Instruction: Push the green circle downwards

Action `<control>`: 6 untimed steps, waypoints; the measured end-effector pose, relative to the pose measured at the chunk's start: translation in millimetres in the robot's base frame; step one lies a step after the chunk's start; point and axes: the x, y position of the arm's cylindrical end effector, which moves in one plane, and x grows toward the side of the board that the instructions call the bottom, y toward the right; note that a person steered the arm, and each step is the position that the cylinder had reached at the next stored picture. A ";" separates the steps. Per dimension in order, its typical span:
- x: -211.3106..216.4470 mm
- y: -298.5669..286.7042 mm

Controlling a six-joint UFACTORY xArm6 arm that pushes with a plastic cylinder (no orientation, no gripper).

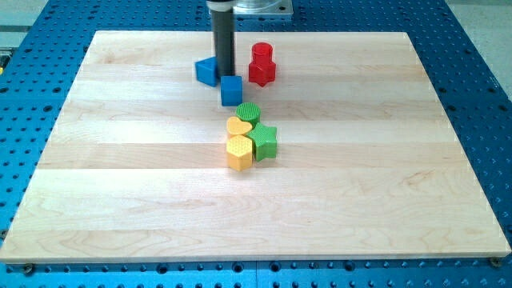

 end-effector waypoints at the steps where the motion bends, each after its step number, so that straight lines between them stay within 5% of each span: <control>1: 23.7 -23.3; 3: 44.9 29.5; 4: 88.6 29.0; 6: 72.0 68.4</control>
